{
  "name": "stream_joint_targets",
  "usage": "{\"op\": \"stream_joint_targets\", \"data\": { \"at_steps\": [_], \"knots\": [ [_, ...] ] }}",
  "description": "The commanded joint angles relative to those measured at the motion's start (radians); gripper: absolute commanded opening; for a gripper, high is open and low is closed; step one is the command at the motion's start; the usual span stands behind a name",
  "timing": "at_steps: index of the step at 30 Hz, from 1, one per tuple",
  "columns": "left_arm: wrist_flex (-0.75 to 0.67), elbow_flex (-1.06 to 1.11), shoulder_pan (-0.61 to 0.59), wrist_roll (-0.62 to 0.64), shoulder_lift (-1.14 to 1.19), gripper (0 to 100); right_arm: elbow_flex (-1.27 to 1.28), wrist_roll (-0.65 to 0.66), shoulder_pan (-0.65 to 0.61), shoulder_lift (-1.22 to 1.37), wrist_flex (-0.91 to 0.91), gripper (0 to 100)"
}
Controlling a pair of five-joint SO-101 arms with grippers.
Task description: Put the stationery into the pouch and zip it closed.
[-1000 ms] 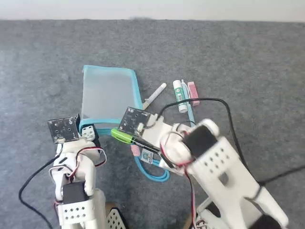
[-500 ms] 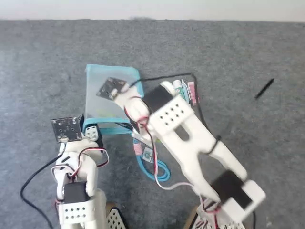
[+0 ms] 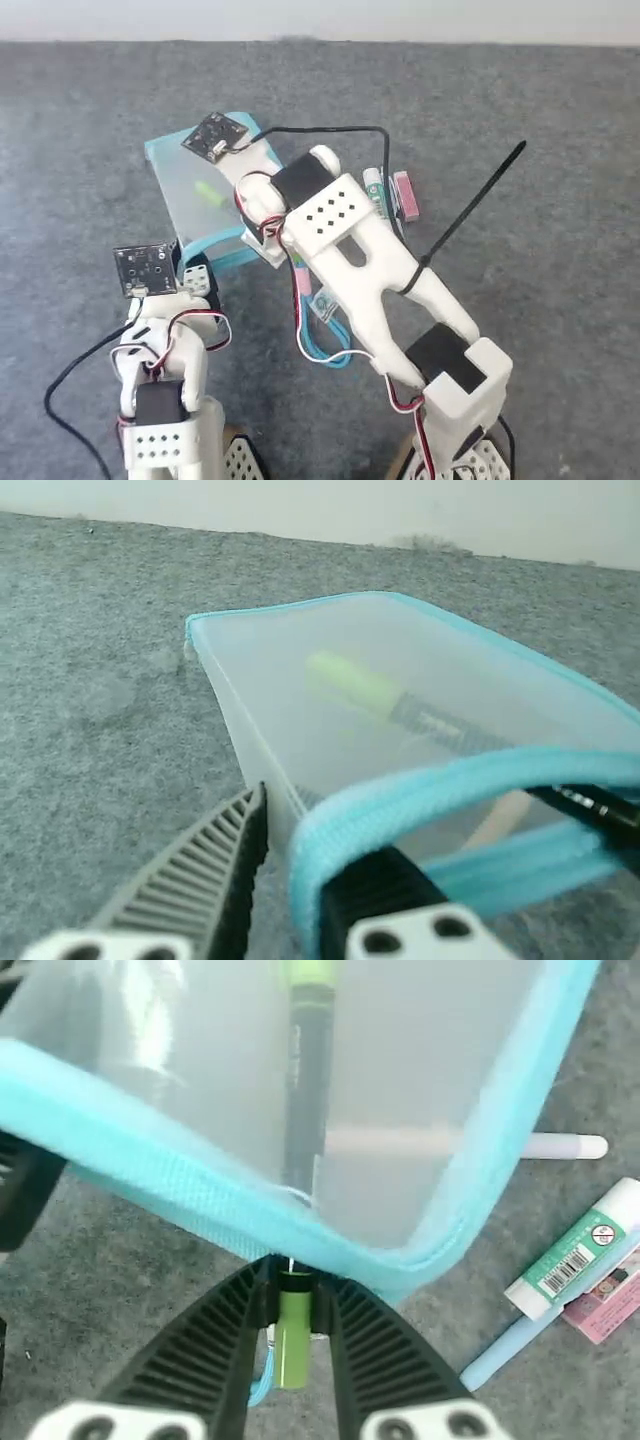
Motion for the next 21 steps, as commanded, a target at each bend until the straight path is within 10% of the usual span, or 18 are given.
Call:
{"op": "stream_joint_targets", "data": {
  "at_steps": [1, 21],
  "knots": [
    [0.005, -0.012, 0.021, -0.017, -0.014, 1, -0.068, -0.014, -0.048, -0.053, -0.05, 3.8],
    [0.009, -0.012, 0.021, -0.017, -0.014, 1, 0.052, 0.086, 0.002, -0.39, -0.07, 16.9]
  ]
}}
